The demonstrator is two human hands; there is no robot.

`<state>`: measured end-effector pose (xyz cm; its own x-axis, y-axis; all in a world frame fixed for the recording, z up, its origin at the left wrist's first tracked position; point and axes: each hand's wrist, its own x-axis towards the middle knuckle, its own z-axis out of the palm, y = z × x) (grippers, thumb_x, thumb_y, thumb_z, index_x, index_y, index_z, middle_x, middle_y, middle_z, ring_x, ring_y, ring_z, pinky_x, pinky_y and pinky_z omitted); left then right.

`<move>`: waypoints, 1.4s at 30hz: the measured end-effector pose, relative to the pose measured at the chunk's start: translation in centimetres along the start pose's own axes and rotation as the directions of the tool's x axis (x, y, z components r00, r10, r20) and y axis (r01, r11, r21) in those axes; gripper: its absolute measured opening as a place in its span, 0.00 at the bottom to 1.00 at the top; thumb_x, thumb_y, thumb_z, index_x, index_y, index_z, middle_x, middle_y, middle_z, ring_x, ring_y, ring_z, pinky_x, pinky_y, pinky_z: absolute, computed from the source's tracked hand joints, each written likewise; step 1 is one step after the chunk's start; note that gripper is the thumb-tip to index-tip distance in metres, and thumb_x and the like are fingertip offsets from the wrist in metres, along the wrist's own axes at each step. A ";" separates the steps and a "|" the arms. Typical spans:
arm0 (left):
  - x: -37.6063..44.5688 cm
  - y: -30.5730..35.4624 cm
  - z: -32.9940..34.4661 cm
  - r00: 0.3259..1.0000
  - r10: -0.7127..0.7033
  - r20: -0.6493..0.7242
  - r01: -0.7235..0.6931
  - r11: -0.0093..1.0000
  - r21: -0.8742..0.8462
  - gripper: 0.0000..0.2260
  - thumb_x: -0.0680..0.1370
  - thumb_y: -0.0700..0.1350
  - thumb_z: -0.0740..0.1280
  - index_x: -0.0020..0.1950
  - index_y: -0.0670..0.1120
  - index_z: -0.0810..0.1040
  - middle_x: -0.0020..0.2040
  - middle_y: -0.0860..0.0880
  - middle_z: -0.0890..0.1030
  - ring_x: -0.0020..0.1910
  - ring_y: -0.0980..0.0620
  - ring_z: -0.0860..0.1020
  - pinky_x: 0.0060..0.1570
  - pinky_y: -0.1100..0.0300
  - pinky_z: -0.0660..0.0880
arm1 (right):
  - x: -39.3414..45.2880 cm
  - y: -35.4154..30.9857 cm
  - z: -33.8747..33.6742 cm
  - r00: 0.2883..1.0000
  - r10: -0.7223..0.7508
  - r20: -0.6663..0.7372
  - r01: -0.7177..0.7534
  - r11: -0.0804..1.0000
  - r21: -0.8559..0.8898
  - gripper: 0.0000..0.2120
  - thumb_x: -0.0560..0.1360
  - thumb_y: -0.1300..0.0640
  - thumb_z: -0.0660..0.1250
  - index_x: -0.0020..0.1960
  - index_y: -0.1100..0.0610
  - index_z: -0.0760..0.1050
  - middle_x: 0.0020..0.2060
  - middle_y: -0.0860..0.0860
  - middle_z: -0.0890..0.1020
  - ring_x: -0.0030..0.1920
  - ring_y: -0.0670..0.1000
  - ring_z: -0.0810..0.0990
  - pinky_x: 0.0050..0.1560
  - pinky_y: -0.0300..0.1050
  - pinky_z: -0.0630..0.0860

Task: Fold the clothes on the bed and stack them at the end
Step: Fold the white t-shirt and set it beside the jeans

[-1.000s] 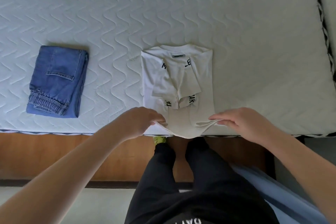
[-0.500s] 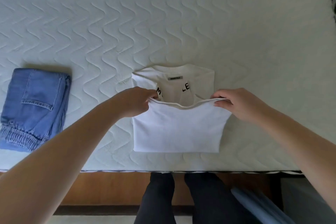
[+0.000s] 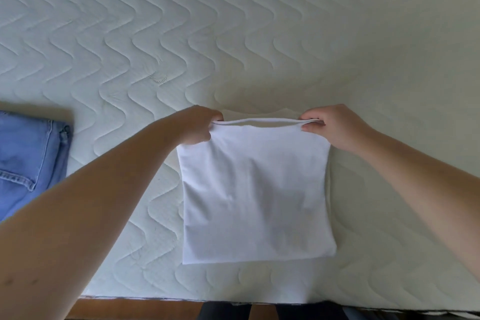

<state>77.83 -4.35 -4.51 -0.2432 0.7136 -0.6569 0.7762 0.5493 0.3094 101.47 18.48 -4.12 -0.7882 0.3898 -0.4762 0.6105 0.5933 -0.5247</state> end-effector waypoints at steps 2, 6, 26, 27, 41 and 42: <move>1.5 -0.7 0.2 0.998 -0.013 -0.059 0.011 0.999 -0.047 0.18 0.76 0.36 0.64 0.64 0.49 0.77 0.56 0.47 0.78 0.52 0.49 0.73 0.46 0.60 0.67 | 1.4 0.7 0.7 1.000 0.025 -0.012 -0.026 0.999 -0.026 0.08 0.76 0.54 0.71 0.55 0.53 0.82 0.44 0.52 0.83 0.41 0.51 0.77 0.39 0.43 0.66; 3.2 -2.0 1.0 0.988 -0.042 -0.146 0.019 0.988 -0.156 0.14 0.76 0.39 0.69 0.60 0.49 0.80 0.55 0.48 0.81 0.55 0.48 0.77 0.48 0.62 0.68 | 3.3 2.1 1.9 0.995 0.090 -0.044 -0.093 0.993 -0.067 0.09 0.76 0.53 0.70 0.55 0.53 0.81 0.43 0.50 0.82 0.43 0.52 0.76 0.42 0.44 0.66; 5.7 -4.0 2.9 0.970 -0.209 -0.123 0.212 0.977 0.010 0.25 0.74 0.62 0.70 0.65 0.48 0.75 0.64 0.45 0.70 0.64 0.42 0.68 0.63 0.48 0.65 | 7.2 3.1 3.4 0.979 0.202 0.023 -0.190 0.948 -0.256 0.30 0.66 0.38 0.75 0.60 0.53 0.73 0.58 0.53 0.78 0.62 0.59 0.74 0.58 0.52 0.67; 5.7 -4.2 2.6 0.979 -0.184 -0.091 0.184 0.983 -0.018 0.25 0.72 0.61 0.72 0.63 0.48 0.75 0.62 0.46 0.72 0.62 0.43 0.70 0.61 0.49 0.67 | 7.3 3.1 3.1 0.978 0.198 0.066 -0.169 0.935 -0.313 0.28 0.66 0.37 0.76 0.56 0.54 0.74 0.57 0.54 0.78 0.61 0.59 0.75 0.56 0.51 0.67; -2.4 -0.8 -4.7 0.999 0.002 -0.037 -0.005 0.997 -0.078 0.11 0.72 0.55 0.74 0.39 0.50 0.76 0.34 0.52 0.76 0.35 0.57 0.73 0.33 0.58 0.66 | 0.1 -0.5 -4.1 0.993 -0.066 0.100 0.084 0.979 -0.183 0.13 0.71 0.47 0.75 0.37 0.46 0.70 0.30 0.46 0.73 0.32 0.45 0.72 0.30 0.35 0.61; -3.8 -0.1 -6.0 0.999 0.010 -0.041 -0.013 0.997 -0.071 0.11 0.72 0.55 0.74 0.41 0.50 0.77 0.34 0.52 0.77 0.36 0.57 0.74 0.33 0.59 0.66 | -1.0 -1.2 -5.3 0.994 -0.082 0.079 0.095 0.979 -0.181 0.12 0.71 0.48 0.74 0.37 0.46 0.72 0.29 0.47 0.74 0.31 0.42 0.71 0.31 0.34 0.62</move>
<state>75.19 -4.50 2.15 -0.2591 0.7364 -0.6250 0.7360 0.5696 0.3660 101.13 21.07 0.71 -0.8268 0.2831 -0.4860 0.5086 0.7454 -0.4309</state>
